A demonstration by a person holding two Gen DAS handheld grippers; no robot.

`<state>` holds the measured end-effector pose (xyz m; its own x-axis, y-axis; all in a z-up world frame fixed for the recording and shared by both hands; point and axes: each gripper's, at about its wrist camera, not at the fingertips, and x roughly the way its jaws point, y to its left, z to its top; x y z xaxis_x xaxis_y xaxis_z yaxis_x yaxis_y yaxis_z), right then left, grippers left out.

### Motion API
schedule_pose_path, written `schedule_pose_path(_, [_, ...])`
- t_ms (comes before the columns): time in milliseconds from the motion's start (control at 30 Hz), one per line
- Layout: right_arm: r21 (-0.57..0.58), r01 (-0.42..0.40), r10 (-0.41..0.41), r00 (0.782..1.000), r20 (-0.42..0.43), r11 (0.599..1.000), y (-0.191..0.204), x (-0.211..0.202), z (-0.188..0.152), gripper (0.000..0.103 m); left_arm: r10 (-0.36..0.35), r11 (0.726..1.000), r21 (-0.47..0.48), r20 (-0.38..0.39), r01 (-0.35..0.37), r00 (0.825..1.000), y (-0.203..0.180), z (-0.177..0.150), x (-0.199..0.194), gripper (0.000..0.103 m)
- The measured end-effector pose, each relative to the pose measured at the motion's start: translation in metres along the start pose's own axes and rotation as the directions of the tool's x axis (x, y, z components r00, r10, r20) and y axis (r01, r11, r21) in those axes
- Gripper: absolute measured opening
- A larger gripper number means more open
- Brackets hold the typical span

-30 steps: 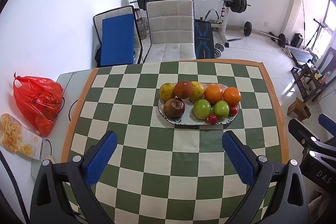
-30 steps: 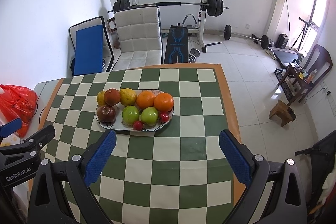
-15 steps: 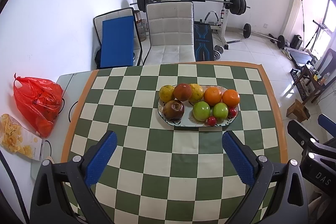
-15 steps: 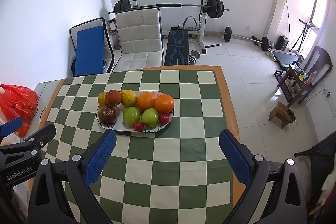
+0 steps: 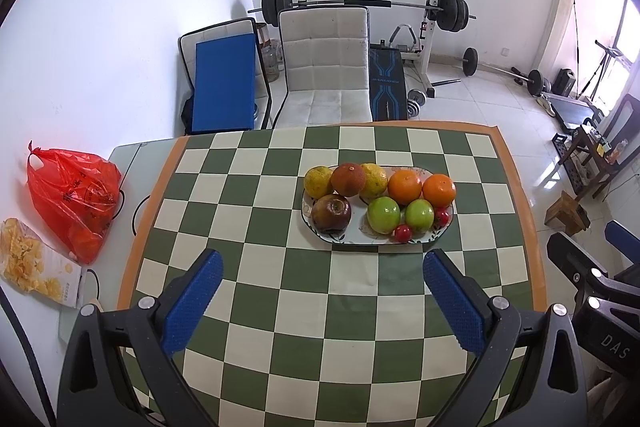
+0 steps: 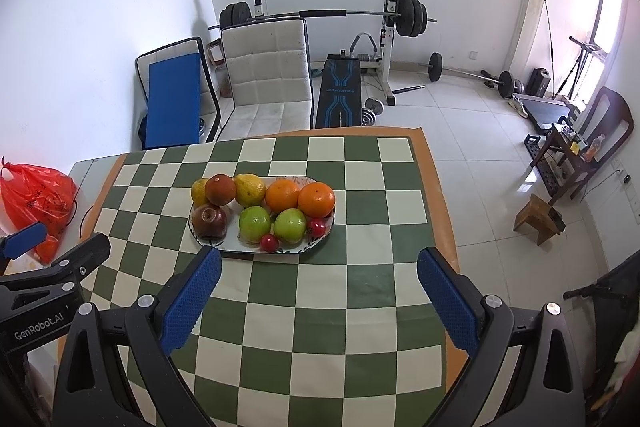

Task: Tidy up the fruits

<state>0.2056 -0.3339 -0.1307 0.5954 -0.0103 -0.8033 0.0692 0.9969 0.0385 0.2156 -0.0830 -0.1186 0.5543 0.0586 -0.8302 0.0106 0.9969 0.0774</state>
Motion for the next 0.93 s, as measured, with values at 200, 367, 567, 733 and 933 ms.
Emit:
schedule_pose_path(200, [0.002, -0.002, 0.002, 1.0, 0.002, 1.0, 0.0, -0.002, 0.0, 0.1, -0.002, 1.0, -0.001, 0.0, 0.002, 1.0, 0.0, -0.001, 0.0, 0.102])
schedule_pose_path(367, [0.003, -0.004, 0.004, 1.0, 0.003, 1.0, 0.003, -0.004, 0.003, 0.1, -0.002, 1.0, -0.002, 0.0, 0.002, 1.0, 0.0, 0.0, 0.0, 0.102])
schedule_pose_path(567, [0.005, -0.001, 0.001, 1.0, 0.005, 1.0, 0.005, -0.008, 0.006, 0.1, -0.004, 1.0, -0.001, 0.001, 0.004, 1.0, 0.0, 0.0, -0.001, 0.102])
schedule_pose_path(733, [0.005, -0.001, 0.001, 1.0, 0.005, 1.0, 0.005, -0.009, 0.006, 0.1, -0.004, 1.0, -0.002, 0.002, 0.004, 1.0, 0.001, -0.001, -0.001, 0.102])
schedule_pose_path(933, [0.012, 0.0, 0.0, 1.0, 0.005, 1.0, 0.003, -0.015, 0.005, 0.1, -0.007, 1.0, -0.007, 0.015, 0.007, 1.0, 0.0, 0.005, -0.005, 0.102])
